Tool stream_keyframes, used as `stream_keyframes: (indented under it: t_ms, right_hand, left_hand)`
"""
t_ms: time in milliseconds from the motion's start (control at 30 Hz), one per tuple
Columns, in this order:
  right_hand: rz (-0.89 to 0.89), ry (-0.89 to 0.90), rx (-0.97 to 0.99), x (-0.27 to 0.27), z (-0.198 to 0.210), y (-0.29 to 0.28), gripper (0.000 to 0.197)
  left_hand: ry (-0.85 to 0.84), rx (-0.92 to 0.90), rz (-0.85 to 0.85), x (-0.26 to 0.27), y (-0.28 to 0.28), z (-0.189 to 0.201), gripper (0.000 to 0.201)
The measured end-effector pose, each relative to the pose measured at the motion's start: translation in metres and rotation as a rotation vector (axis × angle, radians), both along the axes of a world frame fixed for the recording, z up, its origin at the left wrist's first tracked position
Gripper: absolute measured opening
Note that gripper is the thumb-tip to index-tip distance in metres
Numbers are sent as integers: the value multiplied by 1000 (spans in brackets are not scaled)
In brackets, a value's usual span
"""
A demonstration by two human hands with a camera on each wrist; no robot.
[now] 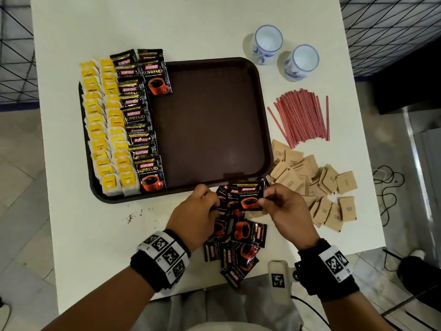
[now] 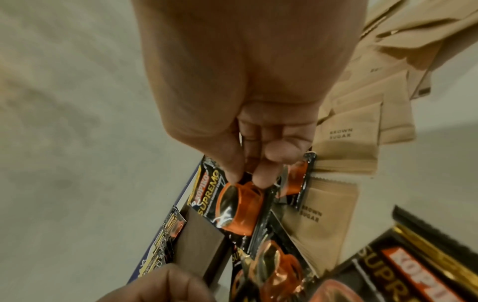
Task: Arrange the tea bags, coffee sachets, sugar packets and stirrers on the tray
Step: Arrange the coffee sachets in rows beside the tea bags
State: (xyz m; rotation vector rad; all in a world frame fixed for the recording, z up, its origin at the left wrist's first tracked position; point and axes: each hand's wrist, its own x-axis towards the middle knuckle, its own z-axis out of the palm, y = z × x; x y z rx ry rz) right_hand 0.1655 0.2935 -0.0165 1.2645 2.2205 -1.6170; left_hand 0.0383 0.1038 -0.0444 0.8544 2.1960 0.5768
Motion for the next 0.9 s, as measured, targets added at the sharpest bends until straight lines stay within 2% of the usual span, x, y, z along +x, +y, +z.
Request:
stream_keyframes:
  t_ms: [67, 167, 367, 433, 533, 667, 800, 900]
  right_hand:
    - [-16, 22, -14, -4, 3, 1, 22]
    - [-32, 41, -25, -8, 5, 4, 15]
    - [-39, 16, 6, -9, 2, 1, 13]
    - [-38, 7, 6, -10, 1, 1, 14]
    - [-26, -6, 30, -11, -1, 3, 16]
    - [-18, 14, 34, -18, 0, 2, 14]
    - [-25, 39, 10, -26, 3, 4, 15]
    - [-59, 51, -19, -30, 6, 7, 16]
  left_hand:
    - [-1, 46, 4, -7, -2, 0, 5]
    - [-11, 83, 8, -18, -5, 1, 7]
    - [-18, -135, -150, -11, -10, 3, 55]
    - [7, -161, -155, -4, -13, 1, 60]
    - [12, -185, -136, 1, -14, -1, 50]
    - [-21, -177, -100, -5, -15, 0, 20]
    - [-79, -138, -86, -17, -16, 3, 13]
    - [-137, -32, -31, -26, -18, 13, 1]
